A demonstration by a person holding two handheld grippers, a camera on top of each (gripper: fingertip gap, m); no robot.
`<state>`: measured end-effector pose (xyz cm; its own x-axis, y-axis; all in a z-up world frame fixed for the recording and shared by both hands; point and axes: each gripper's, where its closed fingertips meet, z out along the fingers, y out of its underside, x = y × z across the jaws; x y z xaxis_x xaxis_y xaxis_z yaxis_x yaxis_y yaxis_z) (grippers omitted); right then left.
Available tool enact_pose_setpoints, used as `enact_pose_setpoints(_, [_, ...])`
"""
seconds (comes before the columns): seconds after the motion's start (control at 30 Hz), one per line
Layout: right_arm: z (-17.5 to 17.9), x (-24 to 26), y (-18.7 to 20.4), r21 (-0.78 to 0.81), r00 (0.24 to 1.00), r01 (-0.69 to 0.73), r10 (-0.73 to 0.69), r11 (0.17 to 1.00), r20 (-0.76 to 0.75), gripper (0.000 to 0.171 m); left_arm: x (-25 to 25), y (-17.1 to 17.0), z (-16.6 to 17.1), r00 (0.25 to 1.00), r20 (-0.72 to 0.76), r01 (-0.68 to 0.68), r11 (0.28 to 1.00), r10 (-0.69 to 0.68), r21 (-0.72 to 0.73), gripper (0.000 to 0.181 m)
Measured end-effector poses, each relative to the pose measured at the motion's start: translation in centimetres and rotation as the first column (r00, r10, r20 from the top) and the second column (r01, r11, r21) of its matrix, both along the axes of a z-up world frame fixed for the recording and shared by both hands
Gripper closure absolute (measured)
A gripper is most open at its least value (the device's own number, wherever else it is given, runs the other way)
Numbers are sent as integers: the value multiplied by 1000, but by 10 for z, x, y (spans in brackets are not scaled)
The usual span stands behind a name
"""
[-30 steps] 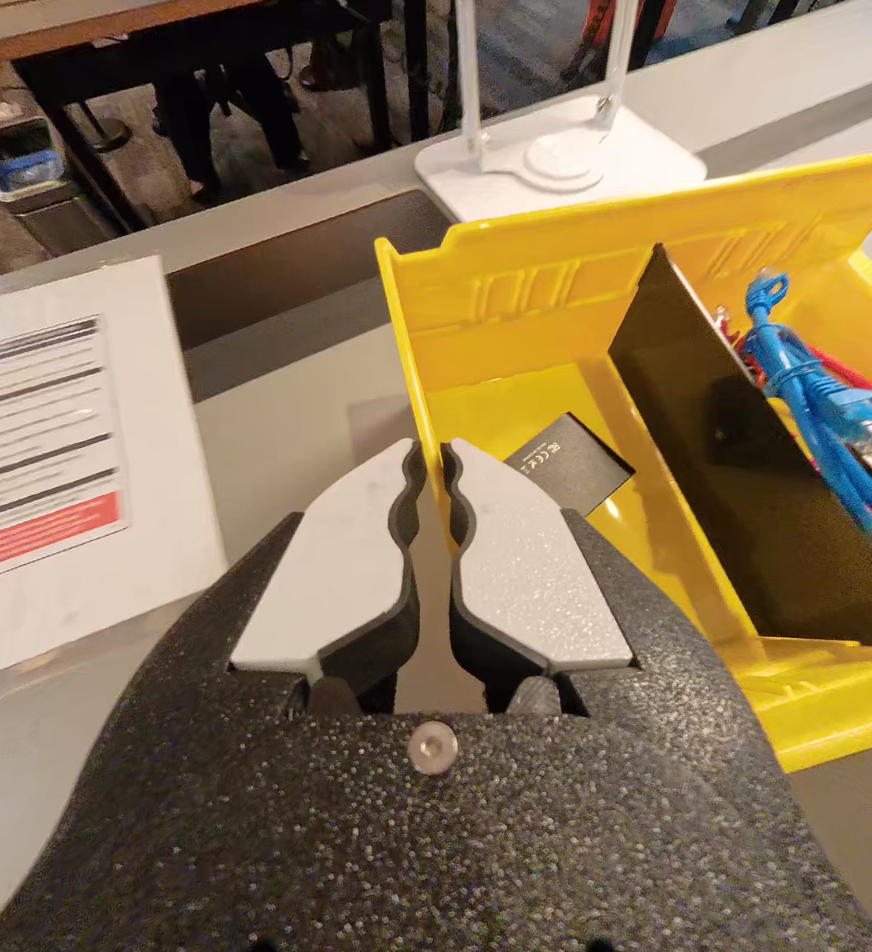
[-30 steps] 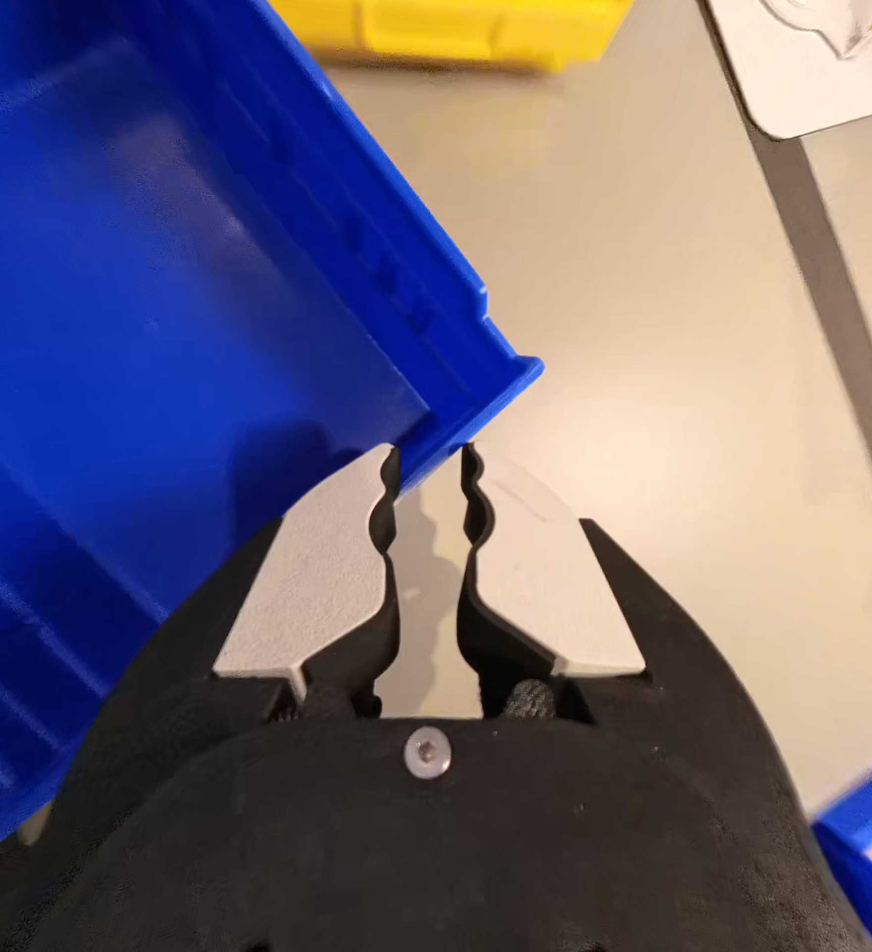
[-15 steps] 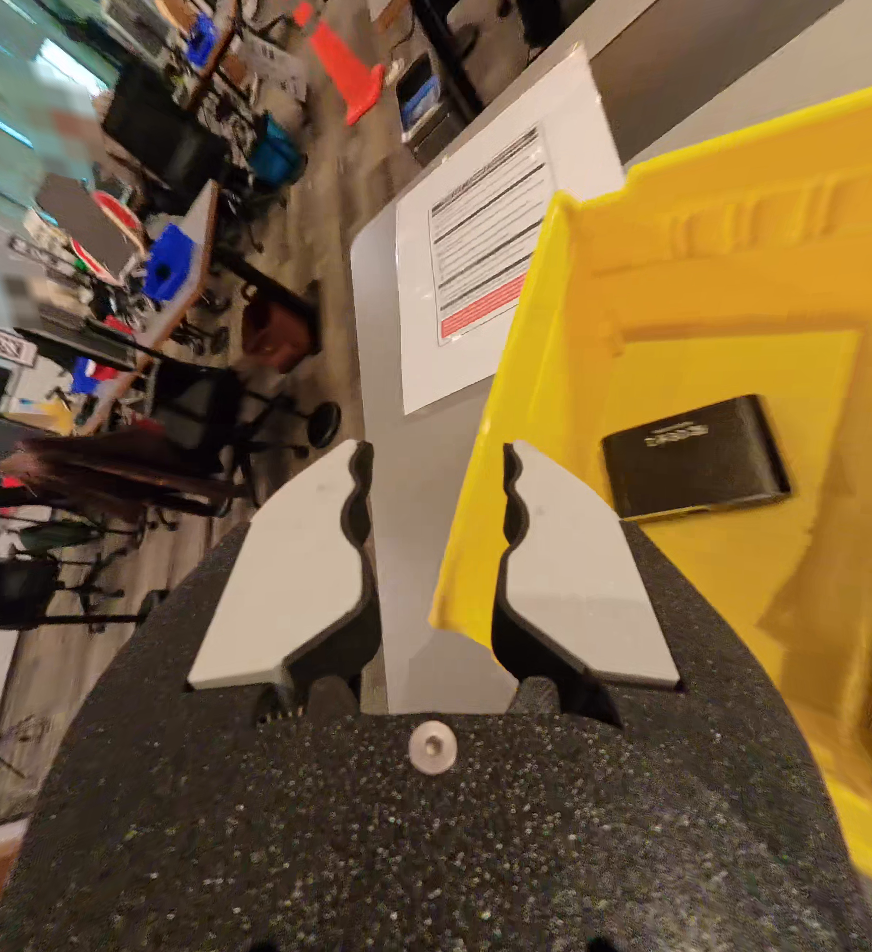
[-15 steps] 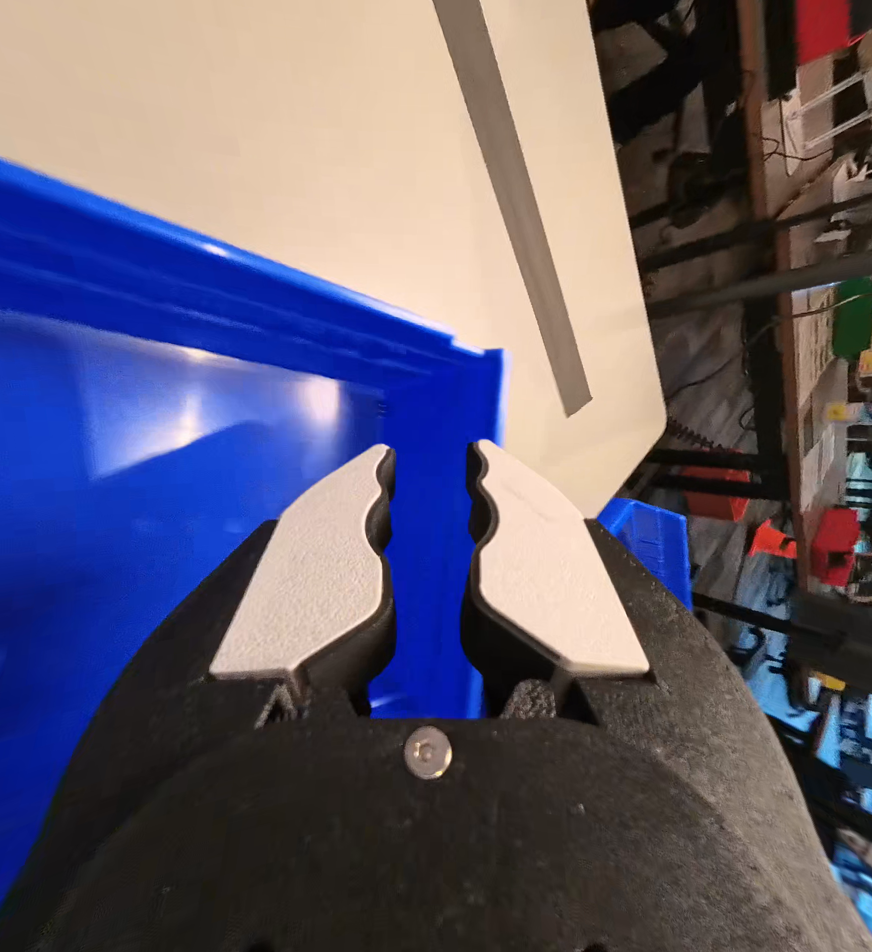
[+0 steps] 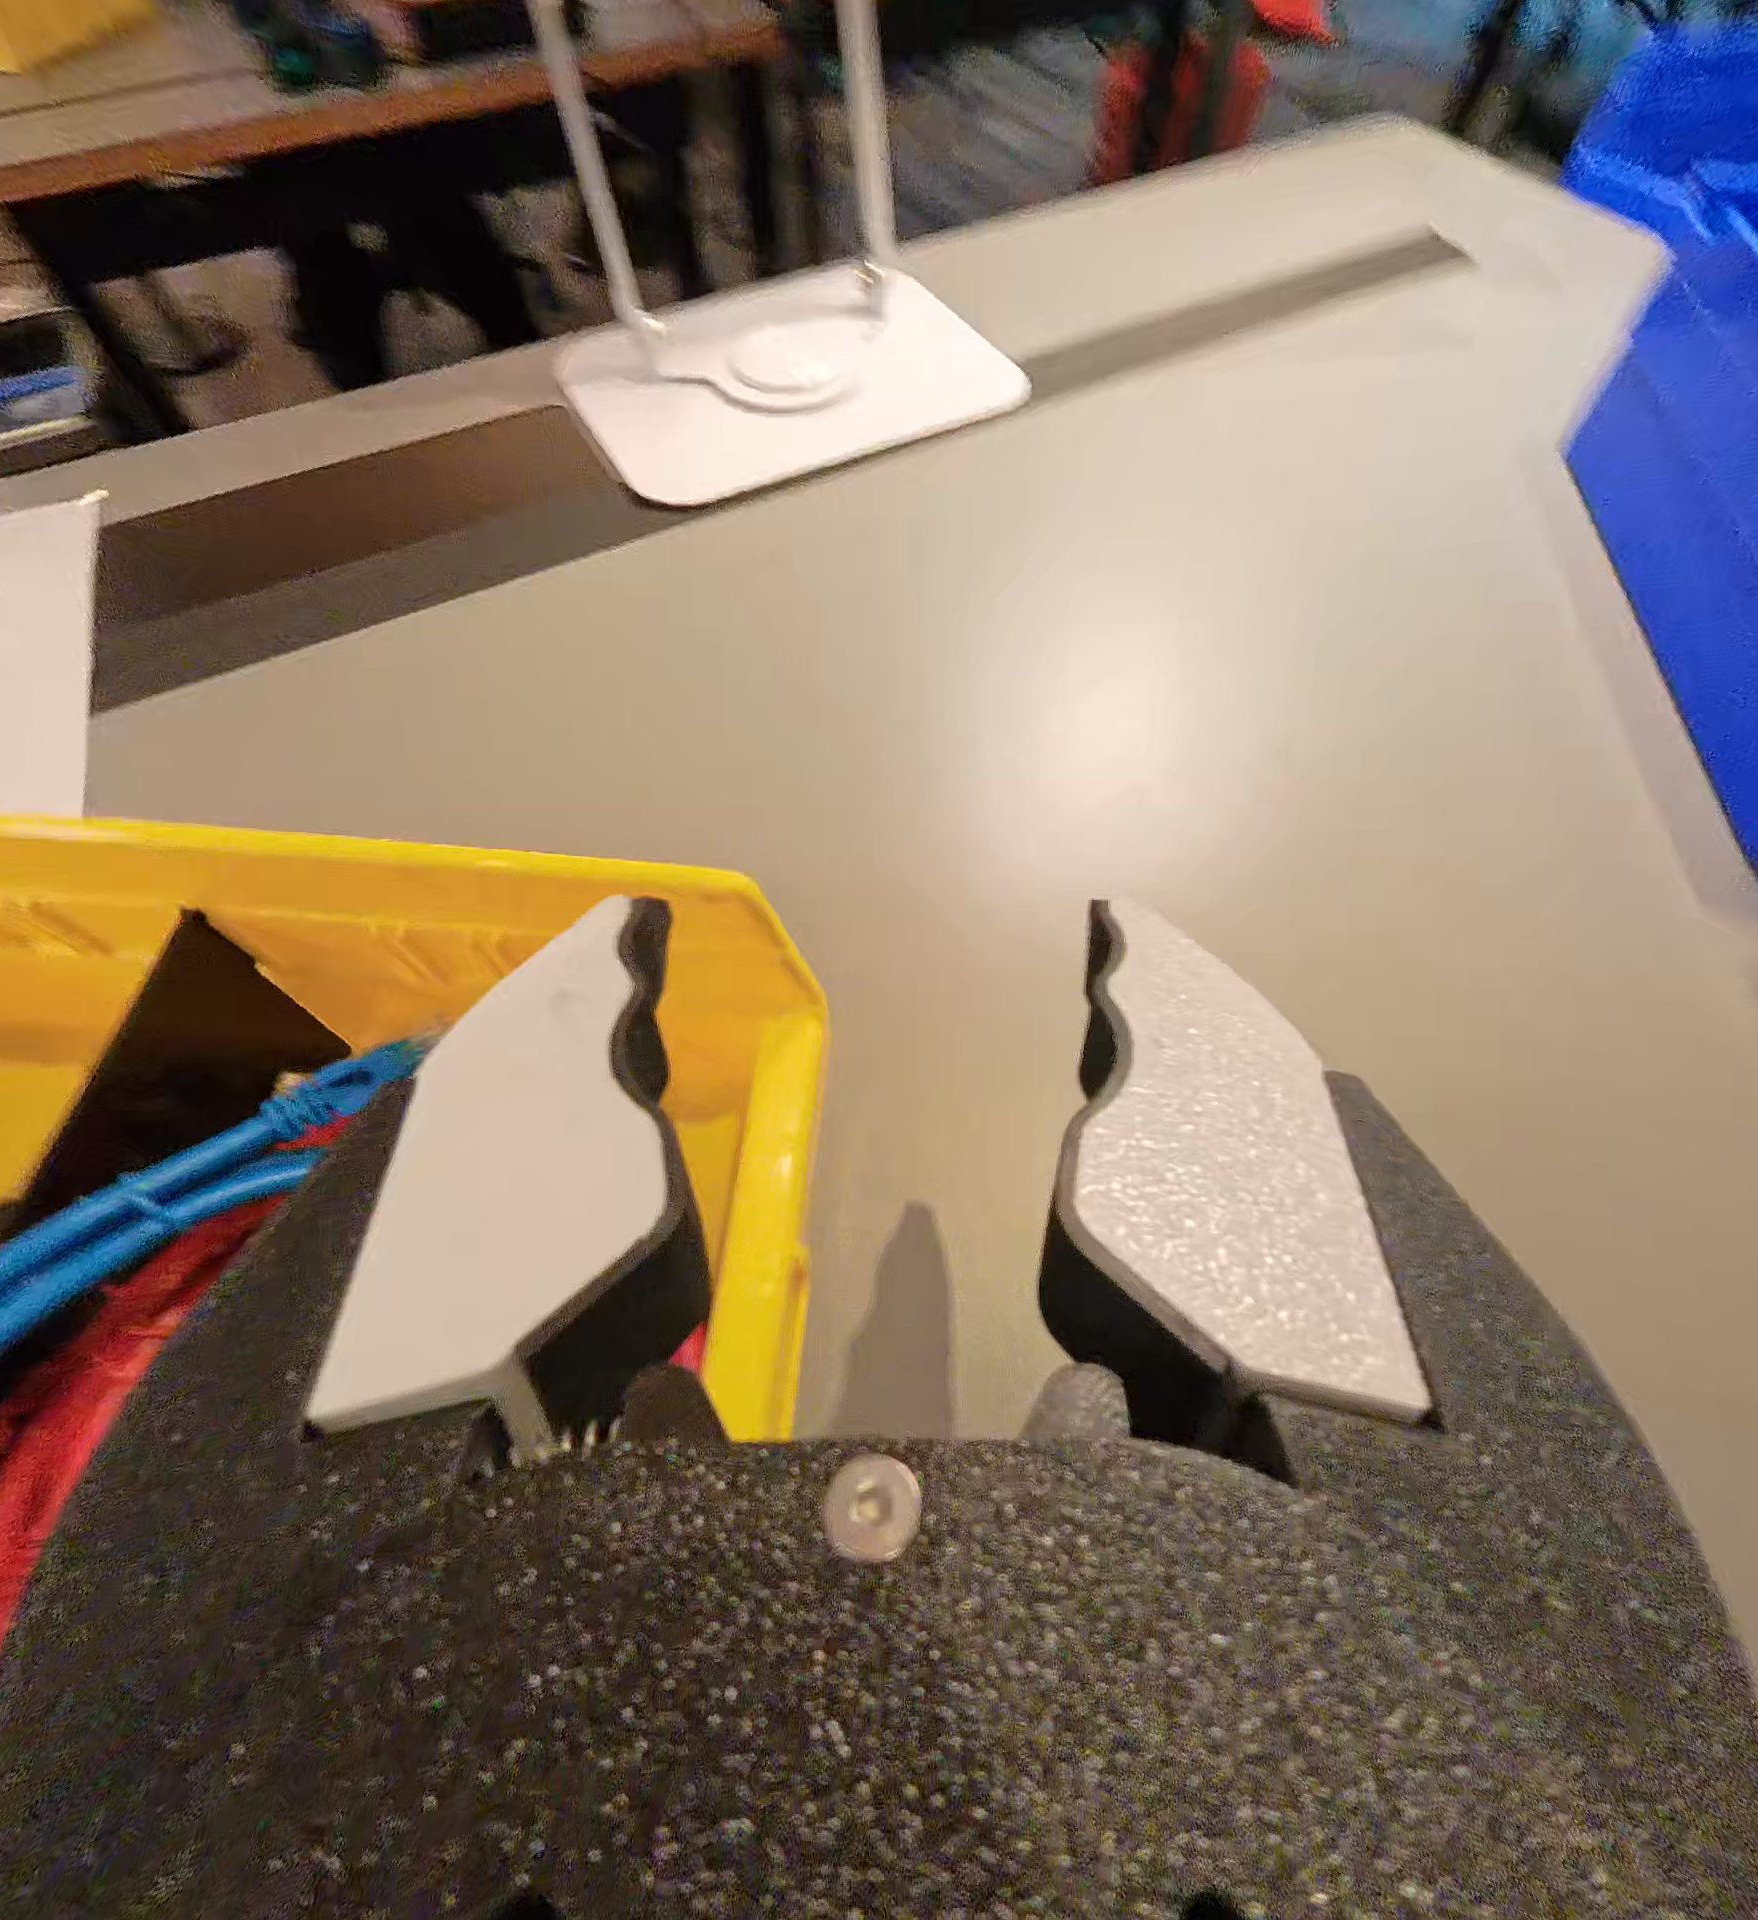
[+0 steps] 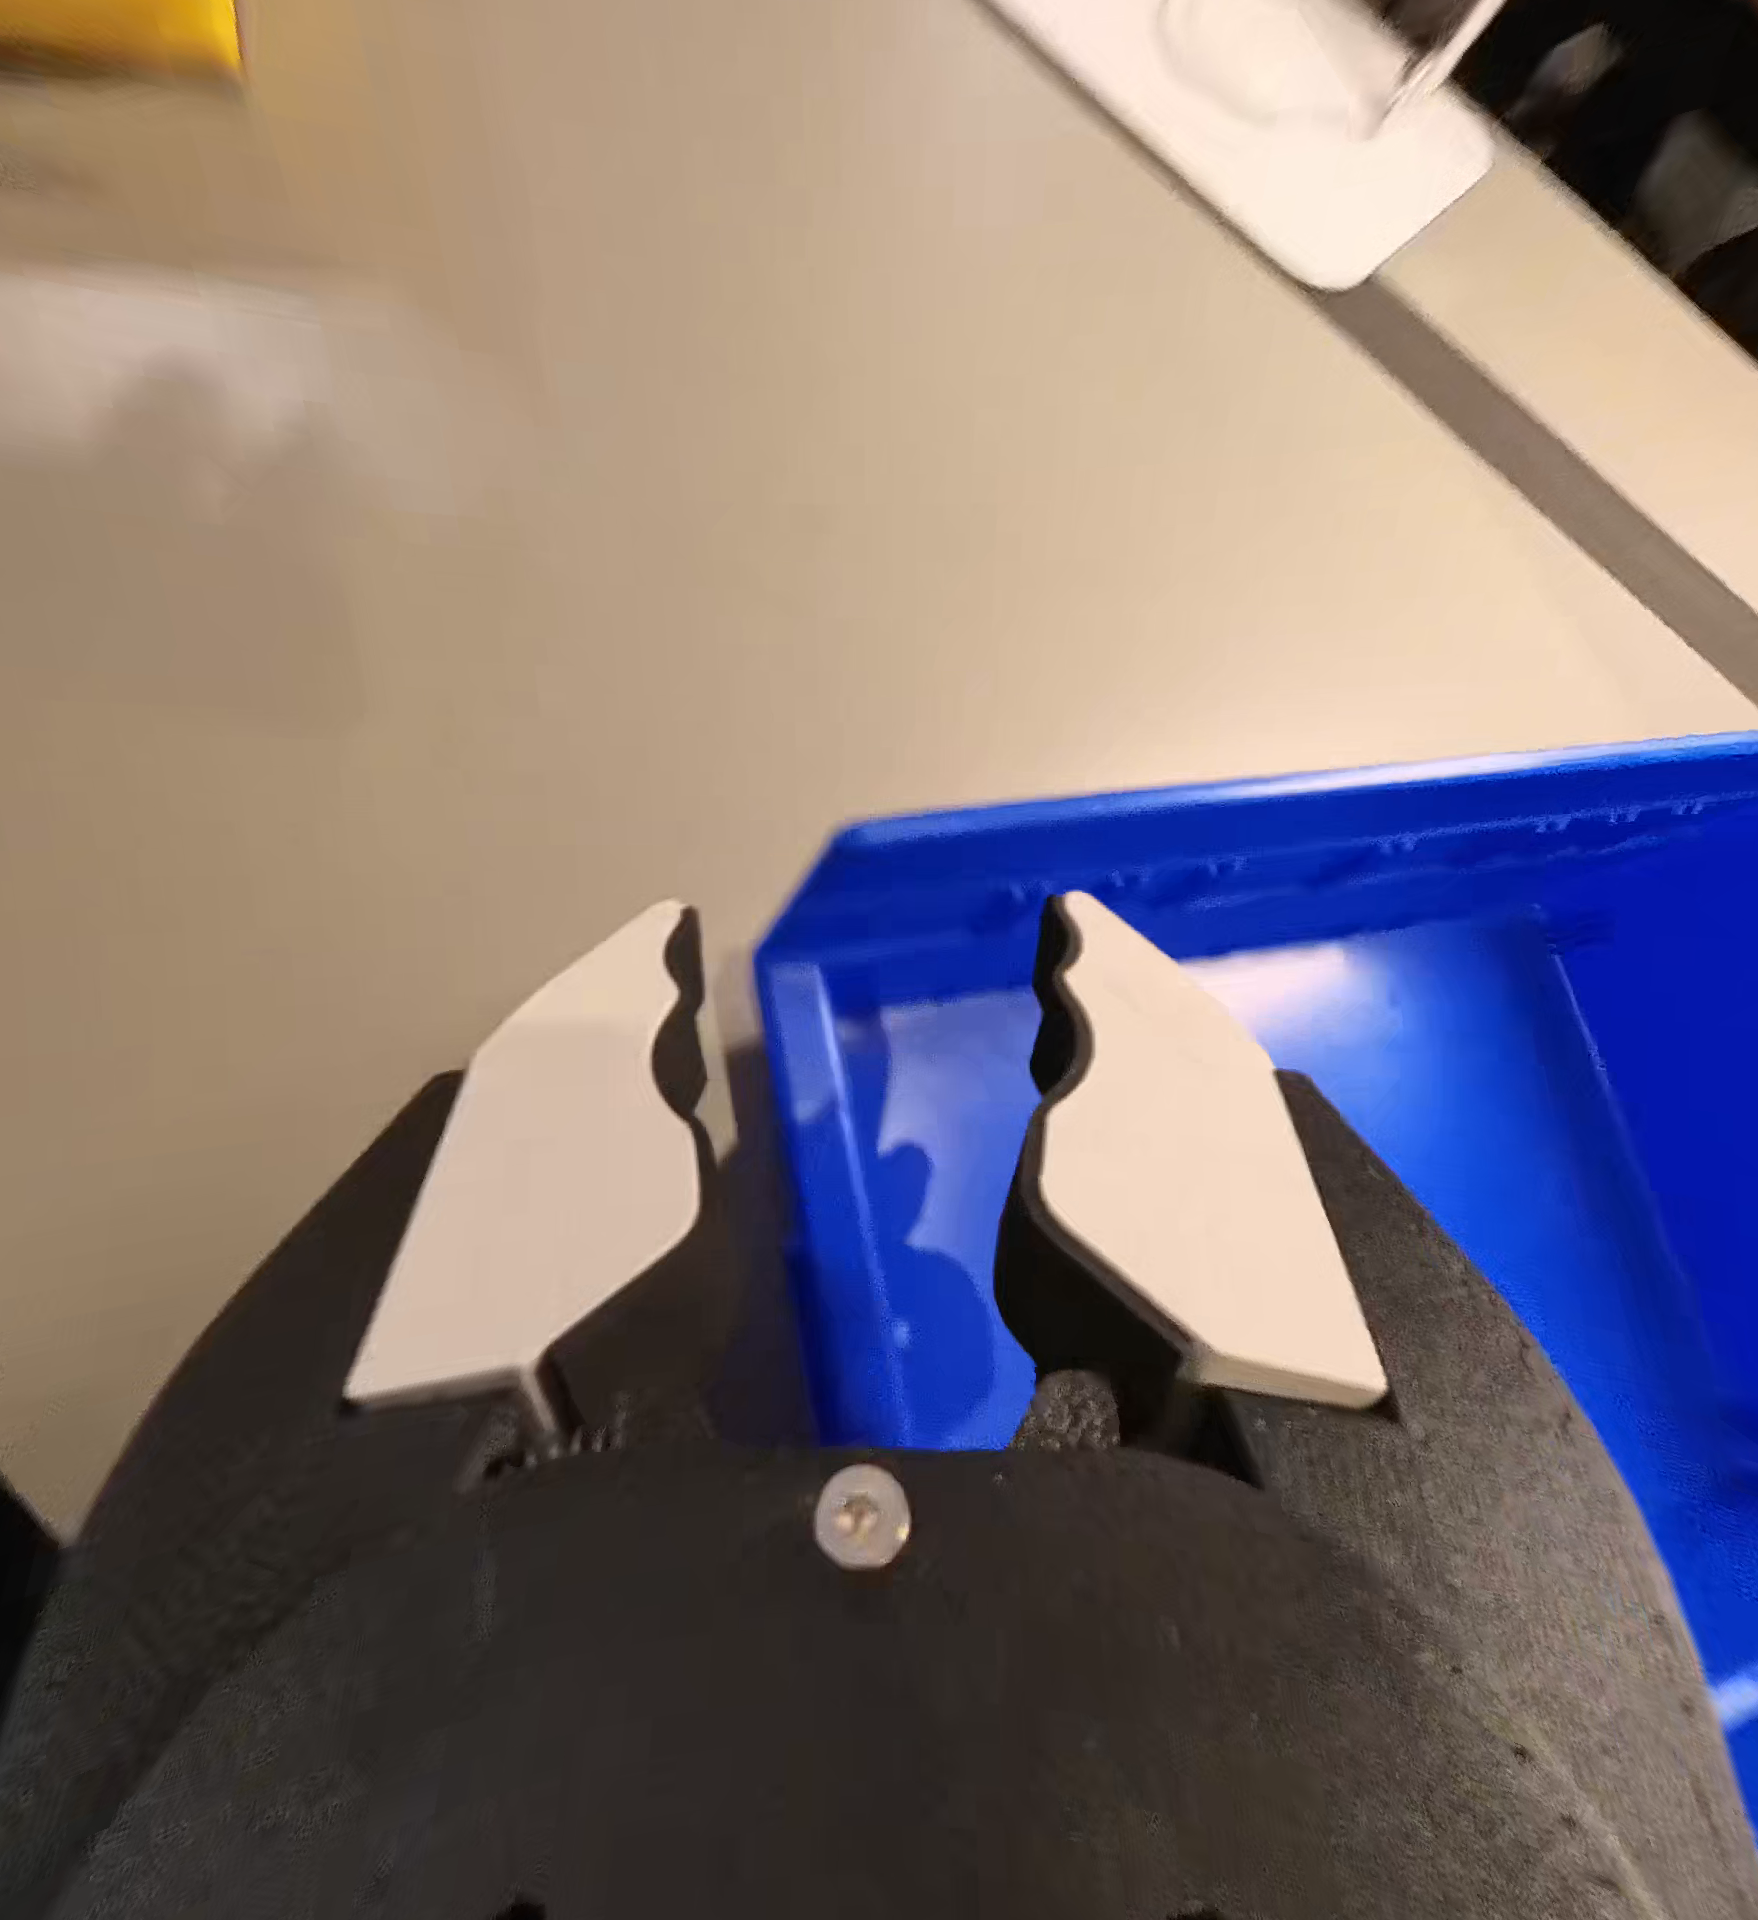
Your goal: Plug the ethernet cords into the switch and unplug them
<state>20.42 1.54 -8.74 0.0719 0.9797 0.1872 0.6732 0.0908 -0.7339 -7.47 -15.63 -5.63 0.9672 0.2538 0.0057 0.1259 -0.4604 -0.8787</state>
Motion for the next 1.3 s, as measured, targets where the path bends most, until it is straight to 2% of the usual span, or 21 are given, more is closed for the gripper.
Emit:
enact_pose_setpoints(0.07, [3,-16,-8,-46,986,84,-90,995,-141,96,-7,13,-11,989,21,-146,987,145,70,89])
enact_pose_setpoints(0.13, [4,-27,-4,-49,949,199,-204,979,-239,90,-22,18,-21,957,-32,-285,954,289,96,77])
enact_pose_setpoints(0.23, [3,-34,10,22,906,334,-315,942,-284,87,-38,22,-35,920,-120,-371,928,373,42,77])
enact_pose_setpoints(0.3, [-1,-34,21,94,895,393,-357,915,-268,89,-50,22,-40,891,-214,-413,911,400,-15,84])
enact_pose_setpoints(0.37, [-8,-30,32,161,895,422,-381,892,-233,99,-54,20,-46,884,-265,-416,907,385,-71,100])
enact_pose_setpoints(0.47, [-11,-17,43,200,887,444,-398,873,-234,124,-62,1,-48,862,-329,-437,894,386,-96,130])
enact_pose_setpoints(0.5, [-11,-12,44,196,889,437,-387,878,-246,124,-63,-9,-48,860,-344,-431,897,376,-99,135])
enact_pose_setpoints(0.63, [-12,21,49,207,888,433,-376,877,-264,143,-67,-56,-51,856,-341,-446,889,390,-104,151])
enact_pose_setpoints(0.77, [-12,52,59,213,870,471,-411,856,-274,147,-64,-88,-49,835,-370,-468,879,407,-90,143])
enact_pose_setpoints(0.9, [-13,51,70,193,856,494,-436,848,-278,140,-69,-82,-53,820,-368,-495,865,437,-76,133])
enact_pose_setpoints(1.0, [-13,50,78,250,851,514,-453,820,-265,149,-77,-84,-54,780,-463,-515,852,422,-91,157])
enact_pose_setpoints(1.1, [-13,59,79,290,858,507,-443,812,-260,151,-76,-101,-56,772,-496,-502,860,397,-94,162])
enact_pose_setpoints(1.23, [-12,84,82,292,851,516,-443,806,-282,156,-79,-147,-56,755,-500,-546,829,425,-119,170])
enact_pose_setpoints(1.3, [-12,92,84,307,853,514,-440,801,-280,153,-79,-156,-52,763,-484,-534,839,427,-101,160])
